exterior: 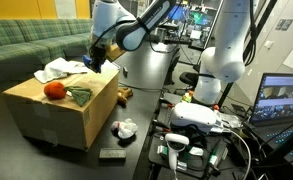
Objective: Put the objects on the box onto the table and the objects on the table on to the box
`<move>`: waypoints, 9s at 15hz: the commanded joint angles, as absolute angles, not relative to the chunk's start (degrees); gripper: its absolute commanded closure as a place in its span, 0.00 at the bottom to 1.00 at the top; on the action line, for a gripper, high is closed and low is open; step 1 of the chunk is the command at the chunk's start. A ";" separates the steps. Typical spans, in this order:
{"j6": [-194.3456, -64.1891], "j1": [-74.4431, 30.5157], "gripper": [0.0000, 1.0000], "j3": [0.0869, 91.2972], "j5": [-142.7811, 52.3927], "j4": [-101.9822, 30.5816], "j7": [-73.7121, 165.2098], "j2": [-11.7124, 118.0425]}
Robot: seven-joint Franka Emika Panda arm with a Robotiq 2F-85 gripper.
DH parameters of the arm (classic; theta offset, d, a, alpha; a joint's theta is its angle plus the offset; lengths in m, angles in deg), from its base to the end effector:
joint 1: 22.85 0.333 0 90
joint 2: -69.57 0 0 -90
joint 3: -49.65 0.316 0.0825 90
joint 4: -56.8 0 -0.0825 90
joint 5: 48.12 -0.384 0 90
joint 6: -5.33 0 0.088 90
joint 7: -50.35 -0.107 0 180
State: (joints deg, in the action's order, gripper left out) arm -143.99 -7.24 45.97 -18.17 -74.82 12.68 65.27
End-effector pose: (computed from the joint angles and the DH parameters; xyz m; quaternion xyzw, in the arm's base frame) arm 0.5269 0.1222 0.3378 0.9808 -0.0131 0.1687 0.0974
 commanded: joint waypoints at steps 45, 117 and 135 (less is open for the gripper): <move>-144.11 -18.89 0.97 50.95 -30.86 -85.39 36.54 47.25; -181.65 -2.57 0.31 50.08 -46.70 -85.95 43.76 27.28; -164.32 -8.88 0.97 55.74 -45.68 -89.68 46.50 44.20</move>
